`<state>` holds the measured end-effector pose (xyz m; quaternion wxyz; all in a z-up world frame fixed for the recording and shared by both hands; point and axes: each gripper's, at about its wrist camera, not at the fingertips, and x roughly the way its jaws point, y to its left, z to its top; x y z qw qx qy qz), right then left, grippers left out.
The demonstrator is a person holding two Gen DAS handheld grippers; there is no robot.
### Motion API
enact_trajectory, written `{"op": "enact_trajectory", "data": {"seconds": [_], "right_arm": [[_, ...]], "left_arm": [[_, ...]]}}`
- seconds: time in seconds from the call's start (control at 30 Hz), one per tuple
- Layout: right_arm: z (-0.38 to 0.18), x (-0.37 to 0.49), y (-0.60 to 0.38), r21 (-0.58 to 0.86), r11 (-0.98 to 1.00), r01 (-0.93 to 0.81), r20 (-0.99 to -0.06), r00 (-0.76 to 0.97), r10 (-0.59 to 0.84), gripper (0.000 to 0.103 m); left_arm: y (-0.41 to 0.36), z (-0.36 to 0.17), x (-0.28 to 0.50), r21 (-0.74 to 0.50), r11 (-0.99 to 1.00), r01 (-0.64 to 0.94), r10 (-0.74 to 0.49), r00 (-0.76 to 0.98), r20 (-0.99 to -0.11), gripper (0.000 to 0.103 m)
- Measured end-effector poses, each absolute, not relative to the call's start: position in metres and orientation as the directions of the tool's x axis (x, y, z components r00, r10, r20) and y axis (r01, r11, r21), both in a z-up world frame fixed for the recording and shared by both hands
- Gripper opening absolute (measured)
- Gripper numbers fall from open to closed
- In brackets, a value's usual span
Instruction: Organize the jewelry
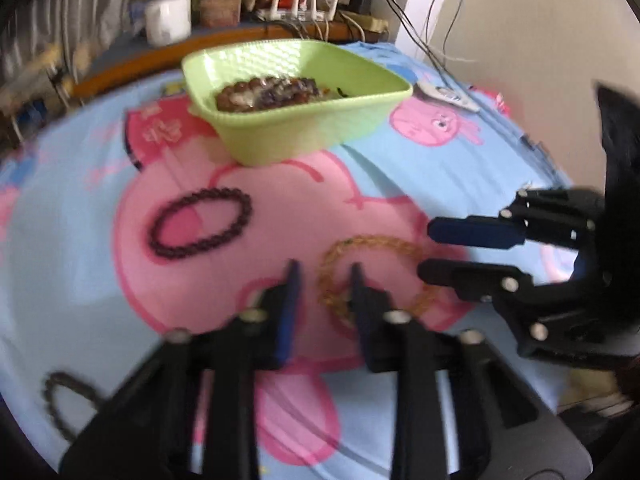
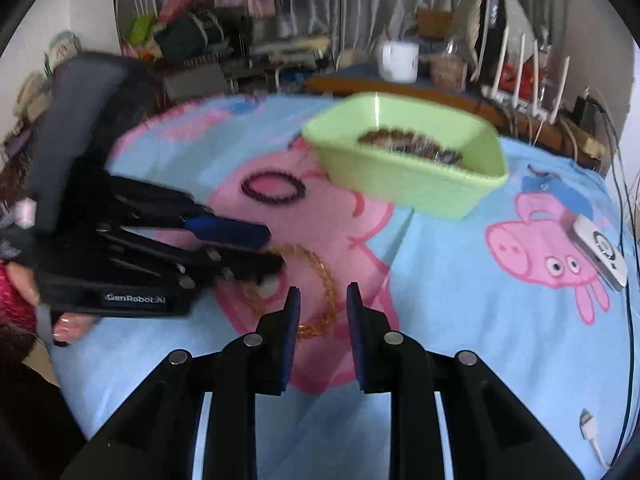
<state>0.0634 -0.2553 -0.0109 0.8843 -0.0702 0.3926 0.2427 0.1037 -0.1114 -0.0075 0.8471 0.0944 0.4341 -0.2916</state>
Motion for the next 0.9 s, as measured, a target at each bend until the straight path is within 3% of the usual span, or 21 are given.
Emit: {"op": "enact_trajectory", "data": {"seconds": [0.23,0.57,0.8,0.9], "right_arm": [[0.006,0.073,-0.263,0.192,0.852,-0.488,-0.674,0.565,0.476,0.000],[0.082,0.124,-0.283,0.185,0.882,-0.434,-0.512,0.723,0.463,0.000],[0.073,0.169,-0.302,0.205,0.904,-0.375,-0.523,0.739,0.425,0.000],[0.057,0.175,-0.309,0.286,0.875,-0.389,-0.513,0.710,0.483,0.000]], "left_arm": [[-0.099,0.000,0.111,-0.194,0.790,0.582,-0.489,0.405,-0.773,0.007],[-0.108,0.080,0.174,-0.238,0.778,0.581,-0.573,0.503,-0.647,0.007],[-0.130,0.075,0.219,-0.240,0.790,0.564,-0.557,0.495,-0.667,0.007],[-0.134,0.060,0.231,-0.236,0.812,0.534,-0.527,0.498,-0.689,0.008]]}}
